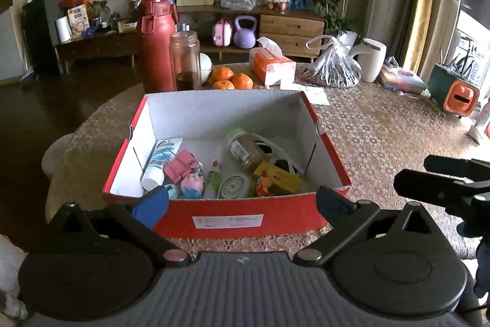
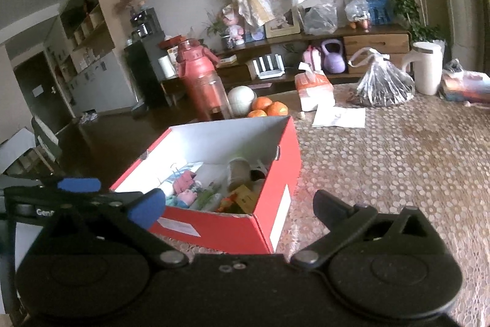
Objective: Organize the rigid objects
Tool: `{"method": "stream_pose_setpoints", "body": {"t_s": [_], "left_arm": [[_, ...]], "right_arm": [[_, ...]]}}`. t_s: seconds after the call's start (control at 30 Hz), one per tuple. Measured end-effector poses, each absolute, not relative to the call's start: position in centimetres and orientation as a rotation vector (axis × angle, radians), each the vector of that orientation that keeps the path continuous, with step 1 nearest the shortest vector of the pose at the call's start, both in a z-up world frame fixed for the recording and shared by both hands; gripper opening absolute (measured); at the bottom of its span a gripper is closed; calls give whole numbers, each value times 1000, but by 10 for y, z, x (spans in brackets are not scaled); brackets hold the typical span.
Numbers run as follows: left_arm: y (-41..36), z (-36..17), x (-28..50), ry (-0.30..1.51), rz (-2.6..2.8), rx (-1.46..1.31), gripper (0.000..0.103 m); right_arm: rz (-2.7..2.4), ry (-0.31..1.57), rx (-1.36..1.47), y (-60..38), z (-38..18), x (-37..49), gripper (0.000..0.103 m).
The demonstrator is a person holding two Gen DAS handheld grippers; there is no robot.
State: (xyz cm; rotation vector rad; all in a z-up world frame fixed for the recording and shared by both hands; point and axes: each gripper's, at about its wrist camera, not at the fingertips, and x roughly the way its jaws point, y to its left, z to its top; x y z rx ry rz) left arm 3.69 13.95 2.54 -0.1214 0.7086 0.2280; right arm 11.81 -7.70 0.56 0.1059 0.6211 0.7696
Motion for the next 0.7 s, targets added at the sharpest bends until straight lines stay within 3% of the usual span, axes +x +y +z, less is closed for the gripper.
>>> {"method": "stream_pose_setpoints", "body": {"t_s": [0.7], "left_arm": [[130,27,32,703,274,-82,103]], "right_arm": [[739,622,89,-91,-1,111,103]]}}
